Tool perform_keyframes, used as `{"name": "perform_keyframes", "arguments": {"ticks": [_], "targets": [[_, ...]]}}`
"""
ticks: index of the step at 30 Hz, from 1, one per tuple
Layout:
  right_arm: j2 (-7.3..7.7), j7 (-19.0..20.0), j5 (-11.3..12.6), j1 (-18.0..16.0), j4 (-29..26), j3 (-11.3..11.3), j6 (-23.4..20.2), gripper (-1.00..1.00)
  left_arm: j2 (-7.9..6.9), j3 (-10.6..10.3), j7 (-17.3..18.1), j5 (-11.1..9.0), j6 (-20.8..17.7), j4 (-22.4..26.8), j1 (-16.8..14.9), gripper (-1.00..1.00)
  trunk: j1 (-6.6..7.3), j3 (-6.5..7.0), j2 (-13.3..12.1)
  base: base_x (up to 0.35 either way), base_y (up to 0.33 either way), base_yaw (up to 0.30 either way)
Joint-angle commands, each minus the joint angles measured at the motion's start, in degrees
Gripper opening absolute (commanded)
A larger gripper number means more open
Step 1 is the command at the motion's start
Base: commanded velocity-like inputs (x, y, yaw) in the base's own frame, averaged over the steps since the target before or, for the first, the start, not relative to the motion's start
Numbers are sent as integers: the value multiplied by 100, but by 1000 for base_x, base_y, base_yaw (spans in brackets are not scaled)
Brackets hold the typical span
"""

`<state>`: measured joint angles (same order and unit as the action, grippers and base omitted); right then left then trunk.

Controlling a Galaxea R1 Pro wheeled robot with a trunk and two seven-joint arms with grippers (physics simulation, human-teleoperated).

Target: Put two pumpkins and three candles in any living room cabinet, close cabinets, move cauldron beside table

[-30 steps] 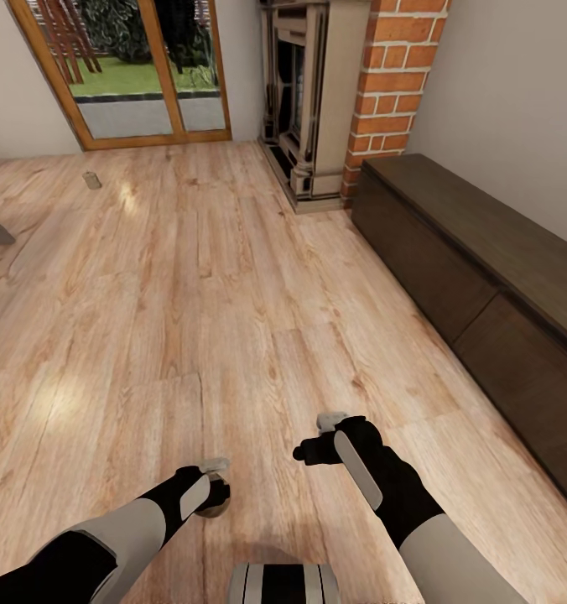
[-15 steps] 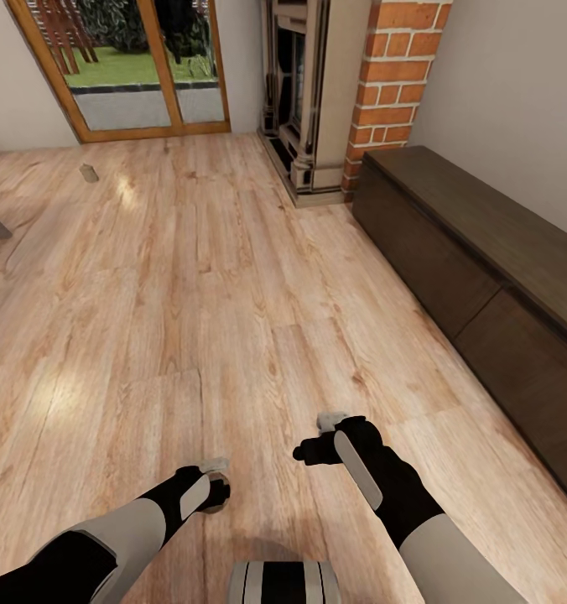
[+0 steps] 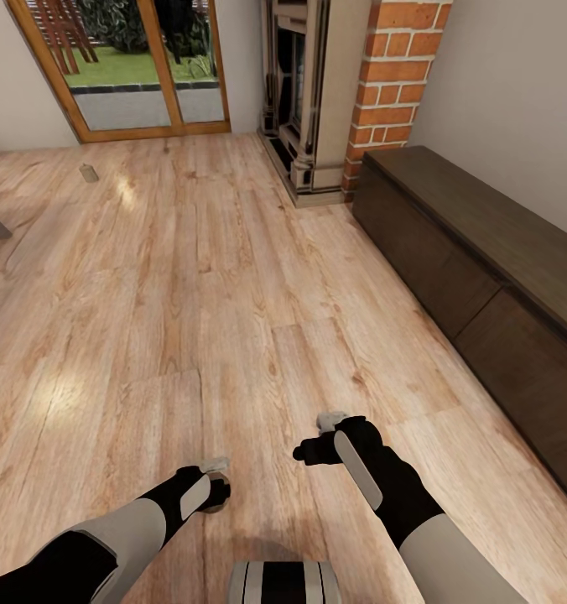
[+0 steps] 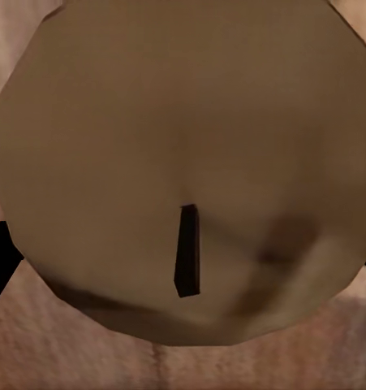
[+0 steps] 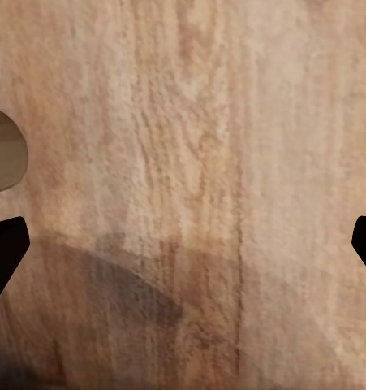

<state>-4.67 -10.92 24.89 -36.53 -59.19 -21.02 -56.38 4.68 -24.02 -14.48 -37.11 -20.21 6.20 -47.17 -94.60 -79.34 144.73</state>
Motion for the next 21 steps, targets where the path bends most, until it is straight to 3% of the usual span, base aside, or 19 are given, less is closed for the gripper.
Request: {"name": "perform_keyframes", "arguments": {"ticks": [1,21], "targets": [[1,-59,60,-3,-4,-8,-14,100,-2,-49,-37,-60,-23,13,2,-100,1,-4,2,0,0,0],[1,-59,60,-3,-4,-9,-23,100,-2,-48,-37,-60,-18,13,4,-100,1,-4,2,0,0,0]]}}
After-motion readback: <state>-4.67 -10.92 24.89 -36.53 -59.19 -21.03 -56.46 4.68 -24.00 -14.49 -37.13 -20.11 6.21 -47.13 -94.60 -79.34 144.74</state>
